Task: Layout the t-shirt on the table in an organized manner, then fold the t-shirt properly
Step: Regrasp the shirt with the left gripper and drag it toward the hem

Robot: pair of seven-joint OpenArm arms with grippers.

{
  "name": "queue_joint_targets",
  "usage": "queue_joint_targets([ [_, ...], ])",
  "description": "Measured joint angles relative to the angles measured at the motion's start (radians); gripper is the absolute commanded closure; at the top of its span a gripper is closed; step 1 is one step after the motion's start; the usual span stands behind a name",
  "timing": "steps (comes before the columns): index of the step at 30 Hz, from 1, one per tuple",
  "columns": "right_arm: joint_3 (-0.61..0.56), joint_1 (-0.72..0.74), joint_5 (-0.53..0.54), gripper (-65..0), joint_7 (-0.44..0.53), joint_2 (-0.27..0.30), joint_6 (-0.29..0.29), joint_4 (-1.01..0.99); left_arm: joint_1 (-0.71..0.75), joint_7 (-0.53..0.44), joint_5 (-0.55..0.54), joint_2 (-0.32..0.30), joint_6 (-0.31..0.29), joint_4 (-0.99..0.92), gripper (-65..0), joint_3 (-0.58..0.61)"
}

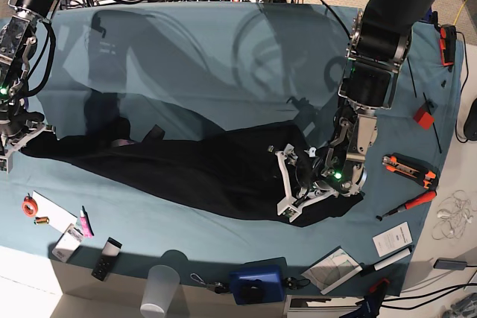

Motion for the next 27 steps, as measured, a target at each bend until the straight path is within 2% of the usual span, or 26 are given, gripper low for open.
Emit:
queue_joint_targets([
  [6,0.000,0.000,0.000,0.0,0.000,0.000,0.000,0.000,-0.003,0.002,-0.043,0.013,0.001,-0.006,-30.1,-0.002],
  [12,0.000,0.000,0.000,0.0,0.000,0.000,0.000,0.000,-0.011,-0.007,0.006,0.095,-0.004,-0.006,-27.8,-0.002],
  [15,0.000,0.000,0.000,0.0,0.000,0.000,0.000,0.000,-0.011,-0.010,0.046,0.122,0.033,-0.006,-21.3,-0.001],
  [19,0.000,0.000,0.000,0.0,0.000,0.000,0.000,0.000,-0.018,-0.006,0.062,0.124,0.053,-0.006,-6.1,-0.002],
  [21,0.000,0.000,0.000,0.0,0.000,0.000,0.000,0.000,-0.029,0.039,0.059,0.125,0.053,-0.006,0.0,-0.002],
  [24,0.000,0.000,0.000,0.0,0.000,0.000,0.000,0.000,-0.047,0.159,0.058,0.125,0.053,0.008,0.0,-0.002],
  [27,0.000,0.000,-0.001,0.0,0.000,0.000,0.000,0.000,-0.061,0.230,0.048,0.122,0.053,0.047,0.0,-0.002],
])
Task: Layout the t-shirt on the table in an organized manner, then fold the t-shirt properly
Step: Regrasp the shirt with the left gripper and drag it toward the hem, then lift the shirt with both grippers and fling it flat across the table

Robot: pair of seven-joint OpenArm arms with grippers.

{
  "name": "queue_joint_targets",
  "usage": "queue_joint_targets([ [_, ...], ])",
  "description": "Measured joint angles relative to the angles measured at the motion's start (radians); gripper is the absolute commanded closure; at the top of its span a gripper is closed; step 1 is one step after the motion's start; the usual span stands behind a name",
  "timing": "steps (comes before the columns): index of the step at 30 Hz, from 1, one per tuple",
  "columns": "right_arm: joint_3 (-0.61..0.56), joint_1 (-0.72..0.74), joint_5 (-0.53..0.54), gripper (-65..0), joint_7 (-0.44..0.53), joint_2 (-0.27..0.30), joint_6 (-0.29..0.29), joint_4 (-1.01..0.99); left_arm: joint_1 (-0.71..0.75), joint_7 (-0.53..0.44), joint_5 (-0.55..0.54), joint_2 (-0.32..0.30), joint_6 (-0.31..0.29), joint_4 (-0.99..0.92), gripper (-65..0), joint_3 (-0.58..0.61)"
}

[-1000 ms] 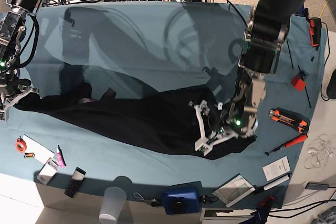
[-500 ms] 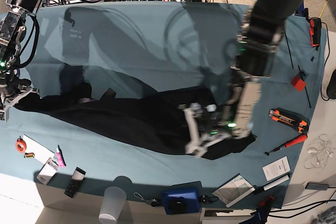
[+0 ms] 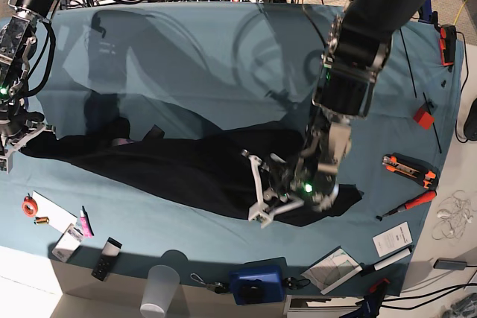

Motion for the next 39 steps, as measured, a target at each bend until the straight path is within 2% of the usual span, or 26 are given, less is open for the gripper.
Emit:
queue_joint_targets([
  [4,0.000,0.000,0.000,0.0,0.000,0.000,0.000,0.000,0.004,0.071,-0.086,0.000,0.003,0.112,0.0,0.000],
  [10,0.000,0.000,0.000,0.0,0.002,0.000,0.000,0.000,0.006,0.241,-0.181,-0.001,0.000,0.307,0.0,0.001],
  [16,0.000,0.000,0.000,0.0,0.012,0.000,0.000,0.000,0.043,0.231,-0.190,-0.020,-0.008,0.408,0.0,0.000],
  [21,0.000,0.000,0.003,0.0,0.019,0.000,0.001,0.000,0.195,0.258,-0.209,-0.090,-0.008,0.484,0.0,0.001],
  [23,0.000,0.000,0.053,0.0,0.019,0.000,0.003,0.000,0.248,0.252,-0.212,-0.120,-0.008,0.562,0.0,-0.008],
  [26,0.000,0.000,0.186,0.0,-0.003,0.000,0.093,0.000,0.341,0.227,-0.220,-0.150,-0.015,0.682,0.0,-0.077],
  [28,0.000,0.000,0.263,0.0,-0.058,0.000,0.144,0.000,0.414,0.220,-0.233,-0.170,-0.016,0.747,0.0,-0.145],
  [30,0.000,-0.001,0.303,0.0,-0.095,0.000,0.168,0.000,0.481,0.223,-0.295,-0.187,-0.053,0.798,0.0,-0.221],
  [34,0.000,-0.028,0.382,0.0,-0.094,0.000,0.197,0.001,0.590,0.220,-0.457,-0.187,-0.123,0.869,0.0,-0.336],
  [36,0.000,-0.061,0.417,0.0,-0.110,0.000,0.231,0.013,0.640,0.222,-0.479,-0.183,-0.133,0.893,0.0,-0.388],
  [39,-0.001,-0.124,0.446,0.0,-0.125,-0.001,0.243,0.057,0.706,0.227,-0.493,-0.184,-0.141,0.946,0.0,-0.482],
])
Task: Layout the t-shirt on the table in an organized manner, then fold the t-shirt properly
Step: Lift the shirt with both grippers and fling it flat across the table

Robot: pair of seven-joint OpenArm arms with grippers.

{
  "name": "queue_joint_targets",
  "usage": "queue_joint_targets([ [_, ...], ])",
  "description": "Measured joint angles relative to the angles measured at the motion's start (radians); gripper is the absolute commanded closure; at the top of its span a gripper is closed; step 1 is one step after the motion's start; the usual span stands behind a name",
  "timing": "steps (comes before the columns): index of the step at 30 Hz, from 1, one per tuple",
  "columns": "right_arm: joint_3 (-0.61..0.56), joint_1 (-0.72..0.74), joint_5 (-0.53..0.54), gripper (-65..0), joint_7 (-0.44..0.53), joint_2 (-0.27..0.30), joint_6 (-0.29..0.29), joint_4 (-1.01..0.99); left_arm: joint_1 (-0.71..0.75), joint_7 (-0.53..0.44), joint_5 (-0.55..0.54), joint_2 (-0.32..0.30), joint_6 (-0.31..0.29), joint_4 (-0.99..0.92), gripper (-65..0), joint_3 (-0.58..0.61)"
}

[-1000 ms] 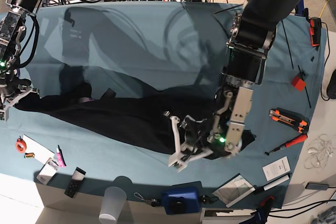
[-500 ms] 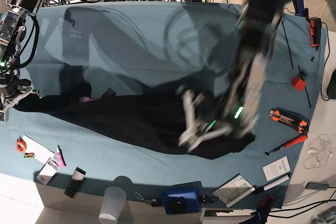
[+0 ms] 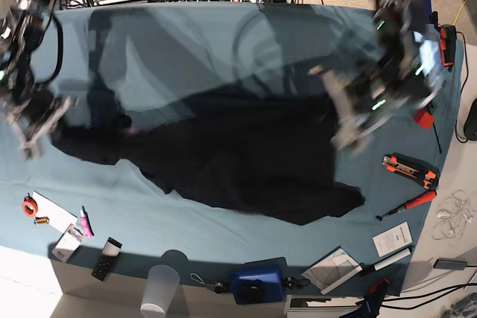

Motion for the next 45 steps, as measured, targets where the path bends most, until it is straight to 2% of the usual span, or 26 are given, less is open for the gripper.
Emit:
queue_joint_targets([
  [3,0.000,-0.069,0.006,0.0,0.000,-0.001,0.003,0.056,0.060,0.000,-0.025,0.001,0.000,0.067,0.0,-0.097],
  [7,0.002,-0.145,0.000,0.0,-0.007,-0.011,-0.001,0.161,0.140,0.001,-0.072,0.001,-0.033,0.121,0.0,-0.203],
  [9,0.003,-0.174,0.006,0.0,-0.001,-0.042,0.002,0.230,0.179,0.000,-0.101,0.001,-0.039,0.126,0.0,-0.240],
  [10,0.002,-0.193,0.016,0.0,0.001,-0.060,0.006,0.263,0.197,0.000,-0.101,0.002,-0.064,0.126,0.0,-0.256],
  [15,0.002,-0.285,0.039,0.0,0.001,-0.149,0.033,0.361,0.269,0.000,-0.106,0.004,-0.068,0.126,0.0,-0.363],
  [19,0.002,-0.301,0.038,0.0,0.017,-0.185,0.033,0.367,0.294,-0.004,-0.156,0.003,-0.121,0.126,0.0,-0.430],
  [21,0.002,-0.295,0.027,0.0,0.063,-0.186,0.033,0.367,0.294,-0.043,-0.162,0.003,-0.127,0.126,0.0,-0.432],
  [23,0.002,-0.275,-0.010,0.0,0.114,-0.187,0.033,0.366,0.294,-0.146,-0.168,0.003,-0.127,0.126,0.0,-0.432],
  [25,0.002,-0.243,-0.048,0.0,0.144,-0.187,0.033,0.366,0.289,-0.235,-0.163,0.003,-0.129,0.125,0.0,-0.432],
  [26,0.002,-0.224,-0.061,0.0,0.146,-0.187,0.030,0.366,0.277,-0.248,-0.143,0.004,-0.129,0.125,0.0,-0.433],
  [29,0.002,-0.153,-0.109,0.0,0.161,-0.187,-0.015,0.352,0.203,-0.251,-0.112,0.006,-0.120,0.086,0.0,-0.415],
  [31,0.004,-0.093,-0.129,0.0,0.175,-0.185,-0.019,0.304,0.138,-0.252,-0.110,0.006,-0.093,0.049,0.0,-0.372],
  [33,0.005,-0.019,-0.130,0.0,0.188,-0.185,-0.022,0.231,0.066,-0.261,-0.079,0.007,-0.092,0.003,0.0,-0.314],
  [36,0.004,0.111,-0.129,0.0,0.235,-0.185,-0.019,0.109,-0.058,-0.283,0.040,0.006,-0.087,-0.082,0.0,-0.209],
  [41,0.002,0.381,-0.129,0.0,0.243,-0.185,-0.003,-0.128,-0.264,-0.470,0.258,0.006,0.031,-0.242,0.0,-0.043],
  [45,-0.066,0.605,-0.156,0.0,0.227,-0.180,-0.011,-0.375,-0.463,-0.470,0.378,0.002,0.074,-0.423,0.0,0.053],
])
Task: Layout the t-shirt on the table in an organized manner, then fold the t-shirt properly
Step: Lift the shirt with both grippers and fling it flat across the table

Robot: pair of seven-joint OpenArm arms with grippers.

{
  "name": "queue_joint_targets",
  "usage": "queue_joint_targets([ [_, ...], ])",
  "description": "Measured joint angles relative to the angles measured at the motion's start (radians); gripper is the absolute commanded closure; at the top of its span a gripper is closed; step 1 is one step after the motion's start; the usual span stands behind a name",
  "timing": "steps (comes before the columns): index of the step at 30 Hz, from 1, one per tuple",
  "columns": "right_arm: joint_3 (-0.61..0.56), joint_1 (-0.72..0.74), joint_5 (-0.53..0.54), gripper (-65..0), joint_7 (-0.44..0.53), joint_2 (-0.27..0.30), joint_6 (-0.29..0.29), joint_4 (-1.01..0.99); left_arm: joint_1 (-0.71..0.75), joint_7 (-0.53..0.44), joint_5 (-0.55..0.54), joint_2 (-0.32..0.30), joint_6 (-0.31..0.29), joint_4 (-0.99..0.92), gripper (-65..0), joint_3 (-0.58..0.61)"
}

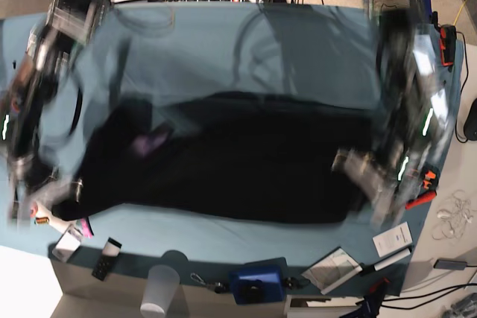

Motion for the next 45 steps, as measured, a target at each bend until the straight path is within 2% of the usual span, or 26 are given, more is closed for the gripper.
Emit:
queue_joint_targets([
  [3,-0.116,0.176,-0.013,0.0,0.029,-0.004,0.006,-0.183,-0.153,-0.048,0.050,0.000,-0.004,-0.158,0.0,0.031],
  [6,-0.229,0.345,-0.097,0.0,0.129,-0.005,0.005,-0.338,-0.307,-0.061,0.081,-0.002,0.003,-0.298,0.0,0.029],
  [9,-0.314,0.499,-0.147,0.0,0.201,0.000,-0.034,-0.461,-0.446,-0.068,0.101,-0.013,0.003,-0.407,0.0,0.029],
  [14,-0.368,0.729,-0.154,0.0,0.252,-0.002,-0.088,-0.566,-0.612,-0.050,0.087,-0.052,0.000,-0.476,0.0,0.029],
  [16,-0.366,0.776,-0.152,0.0,0.274,0.003,-0.087,-0.562,-0.677,0.005,0.030,-0.070,0.004,-0.473,0.0,0.029],
  [17,-0.365,0.780,-0.153,0.0,0.270,0.006,-0.087,-0.555,-0.708,0.052,-0.010,-0.079,0.003,-0.472,0.0,0.029],
  [20,-0.366,0.752,-0.163,0.0,0.163,0.018,-0.092,-0.567,-0.769,0.153,-0.148,-0.105,0.002,-0.467,0.0,0.029],
  [22,-0.367,0.732,-0.129,0.0,0.059,0.035,-0.087,-0.575,-0.778,0.246,-0.240,-0.124,-0.013,-0.467,0.0,0.029],
  [25,-0.367,0.746,-0.018,0.0,-0.044,0.076,-0.088,-0.574,-0.753,0.319,-0.331,-0.155,-0.031,-0.466,0.0,0.029],
  [28,-0.366,0.761,0.080,0.0,-0.143,0.118,-0.087,-0.565,-0.691,0.381,-0.385,-0.161,-0.047,-0.457,0.0,0.029],
  [31,-0.367,0.752,0.155,0.0,-0.274,0.162,-0.043,-0.564,-0.583,0.433,-0.475,-0.143,-0.081,-0.409,0.0,0.031],
  [36,-0.352,0.732,0.275,0.0,-0.307,0.219,0.013,-0.535,-0.376,0.433,-0.478,-0.142,-0.079,-0.248,0.0,0.031],
  [38,-0.306,0.647,0.322,0.0,-0.296,0.236,0.026,-0.491,-0.291,0.433,-0.469,-0.145,-0.077,-0.168,0.0,0.031],
  [43,-0.121,0.309,0.374,0.0,-0.421,0.235,0.060,-0.366,-0.091,0.429,-0.428,-0.140,-0.069,0.028,0.0,0.031],
  [45,-0.034,0.183,0.415,0.0,-0.424,0.235,0.065,-0.264,-0.008,0.425,-0.429,-0.140,-0.069,0.068,0.0,0.032],
])
